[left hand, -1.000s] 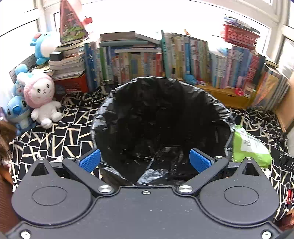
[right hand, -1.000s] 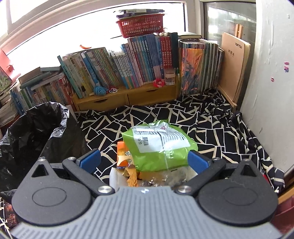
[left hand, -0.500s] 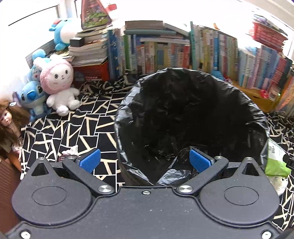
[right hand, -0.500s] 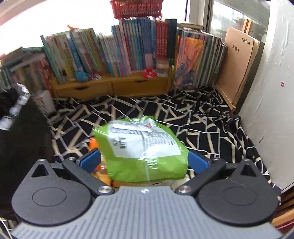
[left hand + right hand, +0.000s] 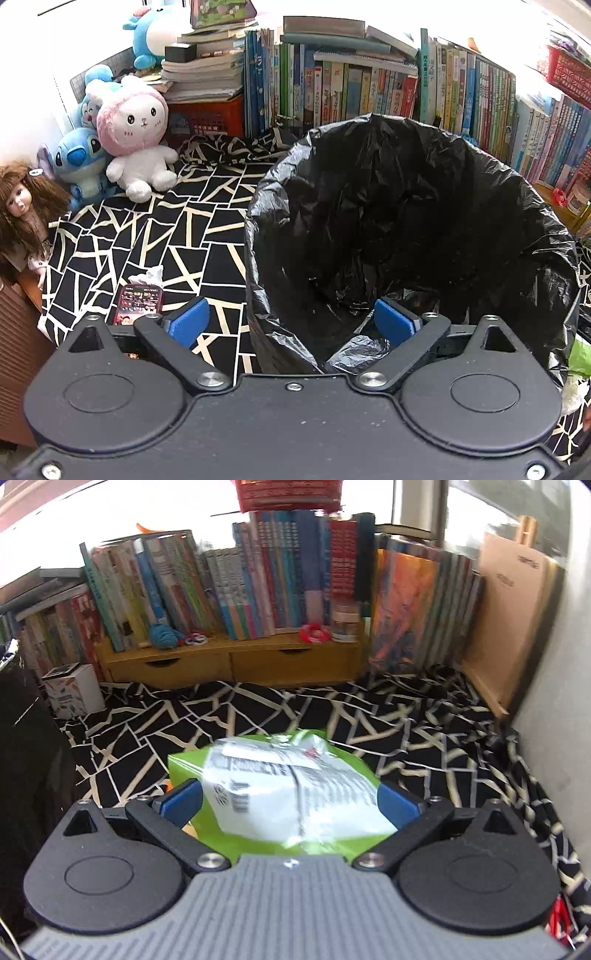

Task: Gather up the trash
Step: 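Move the right tool to the green snack bag and close on it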

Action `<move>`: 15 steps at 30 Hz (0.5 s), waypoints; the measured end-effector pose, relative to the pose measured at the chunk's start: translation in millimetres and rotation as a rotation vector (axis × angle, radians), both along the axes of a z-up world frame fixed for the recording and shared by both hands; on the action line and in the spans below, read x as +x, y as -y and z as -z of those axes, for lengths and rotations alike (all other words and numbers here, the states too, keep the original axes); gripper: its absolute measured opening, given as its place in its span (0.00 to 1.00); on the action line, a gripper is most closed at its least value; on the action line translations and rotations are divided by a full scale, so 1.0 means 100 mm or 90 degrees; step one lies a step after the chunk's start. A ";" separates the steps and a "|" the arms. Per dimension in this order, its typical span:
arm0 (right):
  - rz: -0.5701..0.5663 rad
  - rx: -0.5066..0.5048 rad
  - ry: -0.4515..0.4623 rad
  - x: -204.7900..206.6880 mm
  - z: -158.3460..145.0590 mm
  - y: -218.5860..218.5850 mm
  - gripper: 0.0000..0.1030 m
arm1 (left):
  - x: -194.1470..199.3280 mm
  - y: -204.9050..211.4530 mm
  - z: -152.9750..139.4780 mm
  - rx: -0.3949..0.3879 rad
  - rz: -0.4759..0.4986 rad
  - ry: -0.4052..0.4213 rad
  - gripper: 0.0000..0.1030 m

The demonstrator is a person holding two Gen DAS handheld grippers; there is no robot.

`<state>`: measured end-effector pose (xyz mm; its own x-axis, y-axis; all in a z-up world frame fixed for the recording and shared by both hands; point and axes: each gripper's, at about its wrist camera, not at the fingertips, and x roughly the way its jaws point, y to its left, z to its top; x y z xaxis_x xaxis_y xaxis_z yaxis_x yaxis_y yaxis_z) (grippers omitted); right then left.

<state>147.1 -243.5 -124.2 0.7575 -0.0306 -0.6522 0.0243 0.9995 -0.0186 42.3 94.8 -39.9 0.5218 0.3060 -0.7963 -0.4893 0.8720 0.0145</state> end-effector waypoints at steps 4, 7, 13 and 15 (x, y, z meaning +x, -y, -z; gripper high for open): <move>0.004 -0.039 -0.042 0.22 0.25 -0.09 1.00 | 0.04 0.01 0.07 0.002 -0.006 -0.014 0.90; 0.007 -0.062 -0.065 0.30 0.45 -0.12 1.00 | 0.07 0.02 0.10 0.001 -0.007 -0.021 0.89; 0.036 -0.005 -0.140 0.43 0.76 0.03 1.00 | 0.11 0.02 0.18 -0.002 -0.011 -0.044 0.77; 0.047 0.001 -0.153 0.46 0.80 0.08 1.00 | 0.12 0.03 0.20 0.004 -0.013 -0.053 0.77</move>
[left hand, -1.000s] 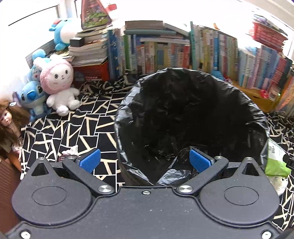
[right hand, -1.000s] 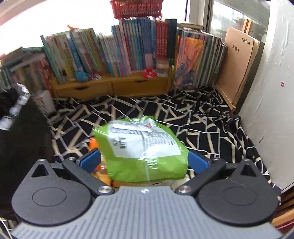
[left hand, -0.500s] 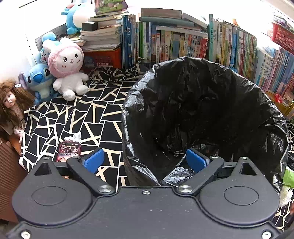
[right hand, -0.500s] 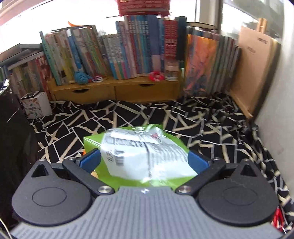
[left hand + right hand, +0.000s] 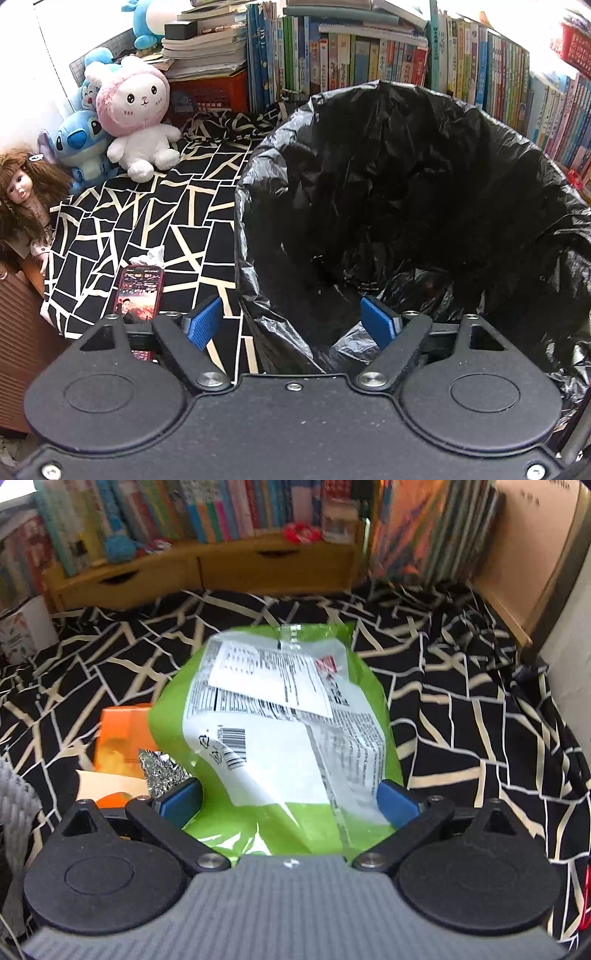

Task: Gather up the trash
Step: 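Move the right tool to the green snack bag and close on it, then lift the green bag with the right tool and drop it into the black bin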

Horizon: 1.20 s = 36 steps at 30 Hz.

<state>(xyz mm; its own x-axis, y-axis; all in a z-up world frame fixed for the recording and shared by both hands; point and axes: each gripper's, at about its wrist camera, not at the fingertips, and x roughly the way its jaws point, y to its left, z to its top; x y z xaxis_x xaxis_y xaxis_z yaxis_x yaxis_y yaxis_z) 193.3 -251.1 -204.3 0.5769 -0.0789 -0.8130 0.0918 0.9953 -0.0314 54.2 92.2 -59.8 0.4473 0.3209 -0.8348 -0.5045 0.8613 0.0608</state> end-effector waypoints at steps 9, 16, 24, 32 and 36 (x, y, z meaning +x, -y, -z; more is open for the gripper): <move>0.054 0.031 -0.040 0.13 0.19 0.17 1.00 | 0.06 0.03 0.07 0.000 0.007 -0.014 0.72; 0.064 0.032 -0.048 0.17 0.24 0.22 1.00 | 0.04 0.02 0.09 -0.026 0.008 -0.004 0.67; 0.037 0.033 -0.005 0.16 -0.07 0.16 1.00 | 0.01 0.02 0.07 -0.035 0.009 -0.004 0.57; -0.021 0.068 0.076 0.04 -0.39 0.11 0.94 | -0.02 0.02 0.03 -0.044 0.017 -0.001 0.43; -0.017 0.079 0.076 0.00 -0.45 0.18 0.65 | -0.04 0.02 0.01 -0.046 0.020 0.001 0.39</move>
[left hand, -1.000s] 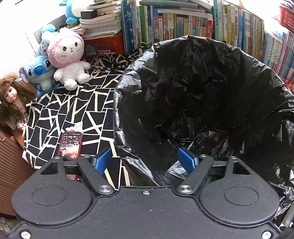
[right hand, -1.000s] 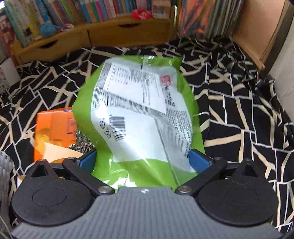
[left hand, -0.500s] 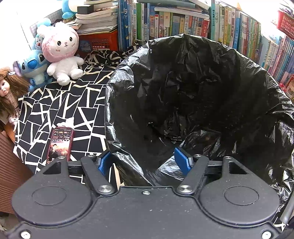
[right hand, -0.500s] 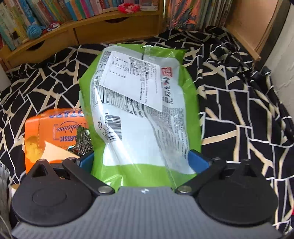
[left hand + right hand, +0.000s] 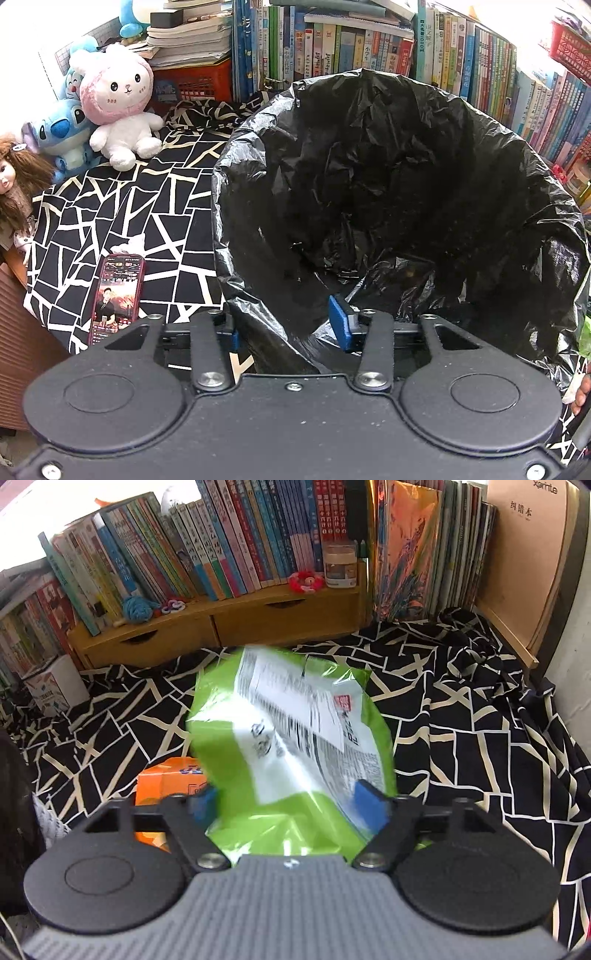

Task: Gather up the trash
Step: 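Lift the green bag with the right tool and drop it into the black bin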

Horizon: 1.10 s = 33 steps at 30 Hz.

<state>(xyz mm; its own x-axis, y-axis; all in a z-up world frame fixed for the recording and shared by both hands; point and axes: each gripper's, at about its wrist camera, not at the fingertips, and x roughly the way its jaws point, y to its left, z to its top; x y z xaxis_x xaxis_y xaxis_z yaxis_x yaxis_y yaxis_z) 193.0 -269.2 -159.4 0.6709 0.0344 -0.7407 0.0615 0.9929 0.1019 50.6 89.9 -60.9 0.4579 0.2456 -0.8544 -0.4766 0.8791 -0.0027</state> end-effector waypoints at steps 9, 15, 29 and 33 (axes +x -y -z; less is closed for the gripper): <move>0.019 0.040 0.060 -0.18 -0.41 0.19 0.20 | -0.02 0.00 0.00 0.020 -0.007 -0.004 0.25; -0.006 0.056 0.118 -0.31 -0.81 0.21 0.16 | -0.04 -0.01 0.00 0.019 -0.004 0.001 0.21; -0.094 0.056 0.212 -0.47 -2.05 -0.23 0.15 | -0.10 -0.07 0.01 0.005 -0.003 0.028 0.18; -0.133 0.039 0.265 -0.49 -2.58 -0.49 0.14 | -0.12 -0.11 0.01 -0.013 -0.004 0.038 0.20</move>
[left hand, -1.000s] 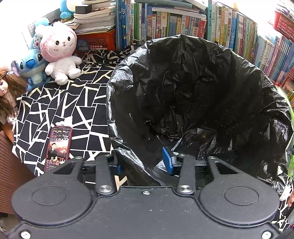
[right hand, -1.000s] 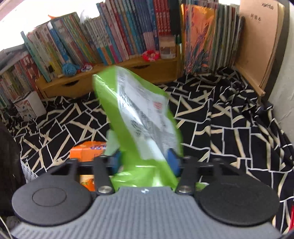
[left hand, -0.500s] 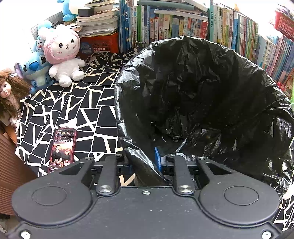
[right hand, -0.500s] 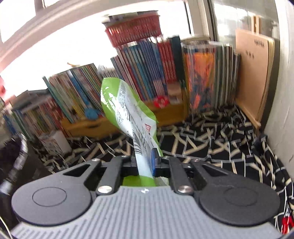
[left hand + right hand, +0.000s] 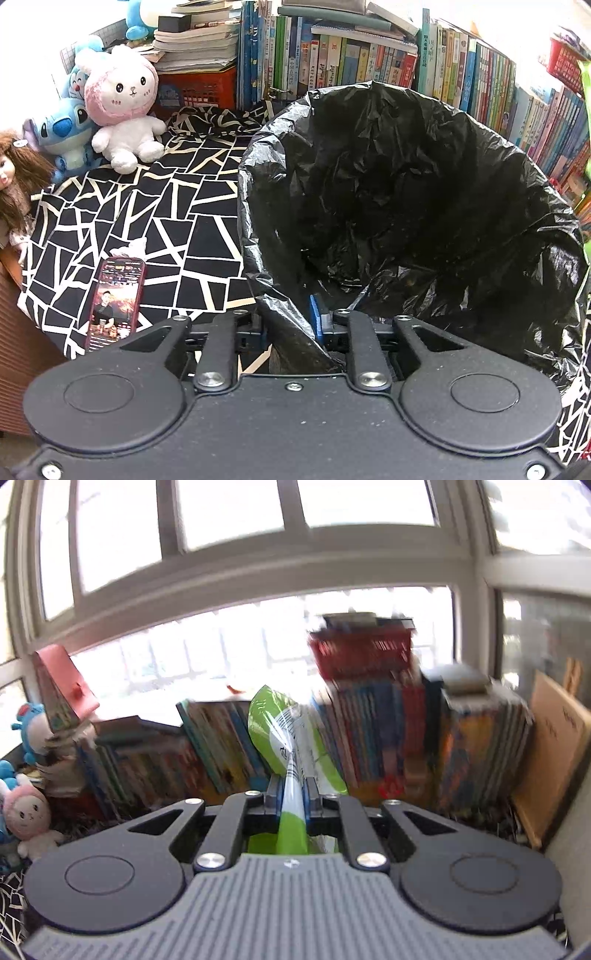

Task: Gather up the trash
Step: 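Lift the green bag with the right tool and drop it into the black bin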

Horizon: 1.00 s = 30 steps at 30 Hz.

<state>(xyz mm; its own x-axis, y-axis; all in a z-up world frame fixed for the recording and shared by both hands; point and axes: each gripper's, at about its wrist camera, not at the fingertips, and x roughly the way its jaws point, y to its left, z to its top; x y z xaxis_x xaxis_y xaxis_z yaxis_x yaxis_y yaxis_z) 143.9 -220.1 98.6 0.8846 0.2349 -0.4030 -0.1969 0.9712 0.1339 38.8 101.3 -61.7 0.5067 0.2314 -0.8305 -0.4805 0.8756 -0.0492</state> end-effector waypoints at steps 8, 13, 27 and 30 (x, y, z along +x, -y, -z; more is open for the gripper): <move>-0.114 0.054 0.085 -0.06 -0.90 -0.53 0.15 | -0.02 -0.05 0.00 -0.023 0.002 0.013 0.22; -0.173 0.101 0.098 -0.03 -1.14 -0.80 0.15 | -0.01 -0.05 0.00 -0.027 0.002 0.015 0.24; -0.296 0.116 0.005 -0.02 -0.58 -1.18 0.19 | -0.02 -0.05 0.00 -0.028 -0.012 0.018 0.24; -0.316 0.118 -0.083 0.00 -0.14 -1.24 0.19 | 0.00 -0.03 0.00 -0.022 -0.012 0.015 0.24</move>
<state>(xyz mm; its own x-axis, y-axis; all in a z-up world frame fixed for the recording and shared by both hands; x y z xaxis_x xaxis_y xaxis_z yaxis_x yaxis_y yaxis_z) 144.1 -96.0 113.1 0.5945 0.6894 -0.4139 -0.5959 0.7234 0.3488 38.4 104.8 -61.9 0.5228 0.2118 -0.8257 -0.4947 0.8642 -0.0915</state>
